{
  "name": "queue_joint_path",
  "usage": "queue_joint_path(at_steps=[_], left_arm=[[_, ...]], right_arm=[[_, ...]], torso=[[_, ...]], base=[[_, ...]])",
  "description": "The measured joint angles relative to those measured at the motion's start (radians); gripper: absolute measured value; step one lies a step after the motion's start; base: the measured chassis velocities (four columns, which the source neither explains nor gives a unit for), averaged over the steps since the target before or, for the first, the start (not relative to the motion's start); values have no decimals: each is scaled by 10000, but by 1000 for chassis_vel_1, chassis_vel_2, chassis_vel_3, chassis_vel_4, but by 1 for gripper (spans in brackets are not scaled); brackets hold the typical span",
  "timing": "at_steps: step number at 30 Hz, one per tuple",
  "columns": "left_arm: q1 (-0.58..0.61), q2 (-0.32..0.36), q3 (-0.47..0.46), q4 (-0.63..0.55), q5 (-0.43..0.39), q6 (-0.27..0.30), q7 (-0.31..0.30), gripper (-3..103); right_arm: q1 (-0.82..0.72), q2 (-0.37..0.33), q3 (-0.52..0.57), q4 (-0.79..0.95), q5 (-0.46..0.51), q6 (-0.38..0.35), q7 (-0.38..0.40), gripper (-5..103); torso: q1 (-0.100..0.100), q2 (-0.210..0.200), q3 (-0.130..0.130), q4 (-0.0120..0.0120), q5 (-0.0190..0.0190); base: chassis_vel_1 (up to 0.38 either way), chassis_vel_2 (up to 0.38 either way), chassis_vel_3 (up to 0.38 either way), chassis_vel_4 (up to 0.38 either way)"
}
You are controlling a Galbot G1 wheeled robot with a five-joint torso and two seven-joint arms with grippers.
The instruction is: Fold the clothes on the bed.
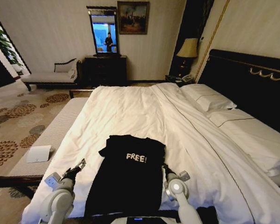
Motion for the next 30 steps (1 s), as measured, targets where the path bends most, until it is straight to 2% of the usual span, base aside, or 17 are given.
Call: queue_joint_path(at_steps=[5, 15, 22, 23, 25, 28, 29, 30], left_arm=[[-82, -30, 17, 71, -12, -6, 3, 100], [-224, 12, 104, 84, -76, 31, -30, 100], [-265, 254, 46, 134, -135, 48, -40, 100], [-273, 273, 35, 153, -141, 49, -41, 100], [-279, 281, 31, 174, -143, 50, -41, 100], [-285, 258, 46, 257, -142, 50, -40, 100], [-285, 258, 46, 257, -142, 50, -40, 100], [-285, 248, 54, 281, -138, 50, -38, 100]], right_arm=[[-107, 49, 128, 238, 0, 139, 131, 0], [-387, 53, 92, 517, -198, -1, -272, 0], [-418, 259, 47, 389, -385, -30, -228, 0], [-421, 274, 45, 373, -443, -25, -218, 5], [-424, 293, 39, 359, -509, -6, -209, 5], [-464, 336, 1, 352, -592, 21, -199, 21], [-464, 336, 1, 352, -592, 21, -199, 21], [-481, 363, -17, 351, -616, 38, -194, 27]], torso=[[0, 0, 0, 0, 0], [0, 0, 0, 0, -1], [0, 0, 0, 0, -1], [0, 0, 0, 0, 0], [0, 0, 0, 0, -1], [0, 0, 0, 0, -1], [0, 0, 0, 0, -1], [0, 0, 0, 1, -1]], base=[[0, 0, 0, 0], [0, 0, 0, 0], [0, 0, 0, 0], [0, 0, 0, 0], [0, 0, 0, 0], [0, 0, 0, 0], [0, 0, 0, 0], [0, 0, 0, 0]])
